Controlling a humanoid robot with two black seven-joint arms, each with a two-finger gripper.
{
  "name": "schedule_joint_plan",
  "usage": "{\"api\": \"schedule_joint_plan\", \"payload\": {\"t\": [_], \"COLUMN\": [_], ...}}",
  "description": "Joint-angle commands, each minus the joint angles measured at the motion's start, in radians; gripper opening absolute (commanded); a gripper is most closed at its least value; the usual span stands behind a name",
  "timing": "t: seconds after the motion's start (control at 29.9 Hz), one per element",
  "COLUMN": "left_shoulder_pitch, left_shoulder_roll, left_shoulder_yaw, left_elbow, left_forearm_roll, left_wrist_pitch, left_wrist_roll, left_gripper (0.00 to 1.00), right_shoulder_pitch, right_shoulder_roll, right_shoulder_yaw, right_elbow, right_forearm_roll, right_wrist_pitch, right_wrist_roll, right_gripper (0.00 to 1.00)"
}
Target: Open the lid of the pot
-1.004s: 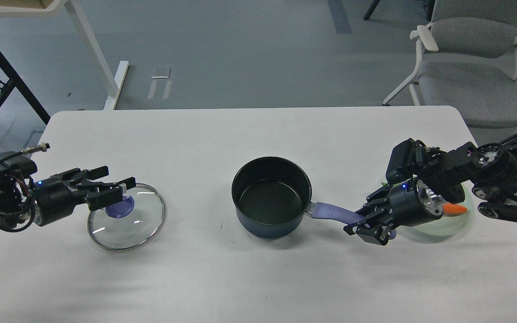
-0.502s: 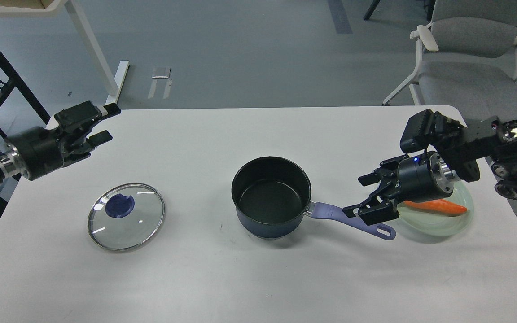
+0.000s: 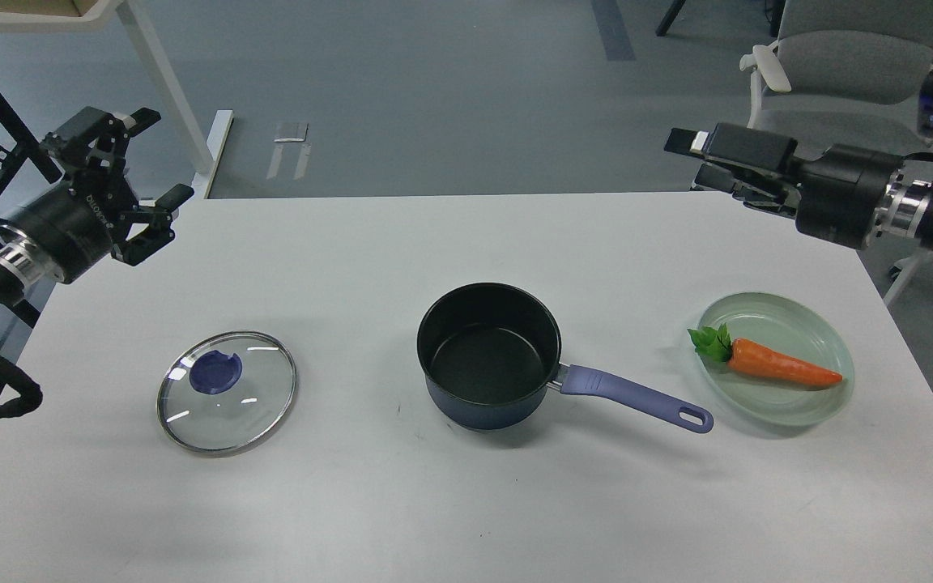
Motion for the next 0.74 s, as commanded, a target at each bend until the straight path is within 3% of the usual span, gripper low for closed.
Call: {"api": "schedule_joint_plan", "payload": {"t": [0.0, 0.1, 0.2, 0.43, 0.7], "left_shoulder_pitch": [0.019, 0.063, 0.106, 0.18, 0.217], "left_shoulder_roll": [-0.058, -0.102, -0.145, -0.184, -0.199], "left_shoulder_yaw": [-0.018, -0.057, -0.105, -0.131, -0.171], "left_elbow": [0.051, 0.089, 0.135, 0.207, 0.208], "left_forearm_roll": [-0.09, -0.147, -0.151, -0.15, -0.147], "left_wrist_pitch": [-0.003, -0.024, -0.065, -0.188, -0.189], "left_wrist_roll": [0.0, 0.0, 0.033, 0.036, 0.036], "left_gripper": [0.99, 0.99, 0.99, 0.99, 0.99], "right_shoulder_pitch": [-0.168, -0.273, -0.348, -0.475, -0.552], "right_shoulder_roll": [0.039, 0.086, 0.134, 0.266, 0.336], "right_shoulder_yaw": [0.16, 0.249, 0.315, 0.42, 0.467], "right_elbow": [-0.073, -0.139, -0.174, -0.236, -0.276], "right_forearm_roll": [0.2, 0.349, 0.458, 0.489, 0.487], "right_wrist_pitch": [-0.006, -0.006, -0.004, -0.003, 0.005], "right_wrist_roll": [0.0, 0.0, 0.0, 0.0, 0.0], "right_gripper": [1.0, 1.0, 1.0, 1.0, 1.0]}}
